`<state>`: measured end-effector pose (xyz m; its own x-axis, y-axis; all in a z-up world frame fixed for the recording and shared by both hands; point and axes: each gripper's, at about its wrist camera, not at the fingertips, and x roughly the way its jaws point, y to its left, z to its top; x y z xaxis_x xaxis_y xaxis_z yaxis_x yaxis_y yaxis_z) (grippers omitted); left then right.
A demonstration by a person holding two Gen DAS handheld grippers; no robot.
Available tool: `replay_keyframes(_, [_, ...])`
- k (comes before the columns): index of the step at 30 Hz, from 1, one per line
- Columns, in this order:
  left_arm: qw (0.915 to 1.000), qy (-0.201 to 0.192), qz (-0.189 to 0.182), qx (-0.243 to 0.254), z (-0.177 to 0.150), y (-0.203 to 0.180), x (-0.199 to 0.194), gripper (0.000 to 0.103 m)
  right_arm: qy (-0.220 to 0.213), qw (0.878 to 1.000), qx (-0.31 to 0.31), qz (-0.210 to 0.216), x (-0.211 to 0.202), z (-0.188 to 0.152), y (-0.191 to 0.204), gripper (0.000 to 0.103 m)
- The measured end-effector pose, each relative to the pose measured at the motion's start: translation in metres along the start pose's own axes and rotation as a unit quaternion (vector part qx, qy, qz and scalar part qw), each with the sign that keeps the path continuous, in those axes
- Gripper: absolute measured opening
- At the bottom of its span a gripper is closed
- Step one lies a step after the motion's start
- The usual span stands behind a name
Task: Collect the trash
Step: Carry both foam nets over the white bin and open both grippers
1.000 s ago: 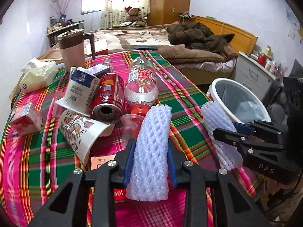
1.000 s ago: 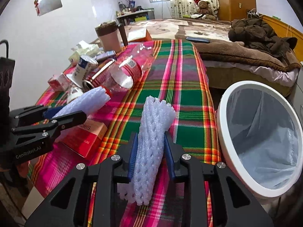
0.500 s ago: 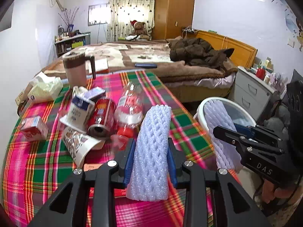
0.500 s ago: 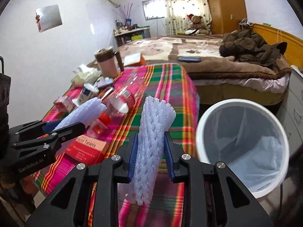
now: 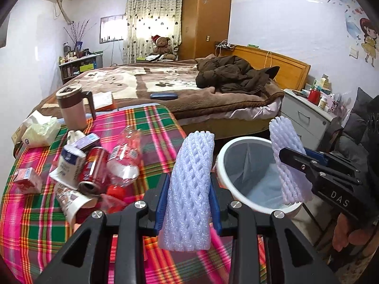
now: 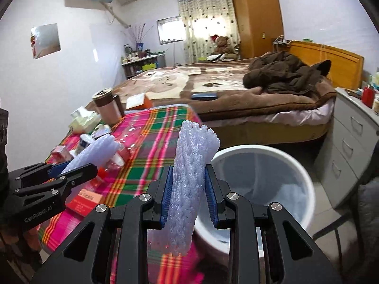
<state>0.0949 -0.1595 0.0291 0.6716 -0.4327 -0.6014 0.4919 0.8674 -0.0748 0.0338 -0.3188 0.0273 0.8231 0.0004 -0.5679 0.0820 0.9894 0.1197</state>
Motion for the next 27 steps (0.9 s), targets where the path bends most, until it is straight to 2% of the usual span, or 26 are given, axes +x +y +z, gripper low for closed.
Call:
replay_keyframes(8, [0.9994, 0.005, -0.034, -0.001, 0.008, -0.034, 0.024, 0.033, 0.004, 0.999, 0.015, -0.033, 0.009, 0.001, -0.035, 0.028])
replay_keyframes(15, [0.998, 0.025, -0.057, 0.003, 0.01, -0.061, 0.054, 0.033, 0.032, 0.997, 0.037, -0.055, 0.025, -0.007, -0.067, 0.028])
replay_keyframes(27, [0.9941, 0.058, -0.091, 0.016, 0.015, -0.089, 0.098, 0.033, 0.078, 0.992, 0.046, -0.088, 0.049, -0.016, -0.098, 0.028])
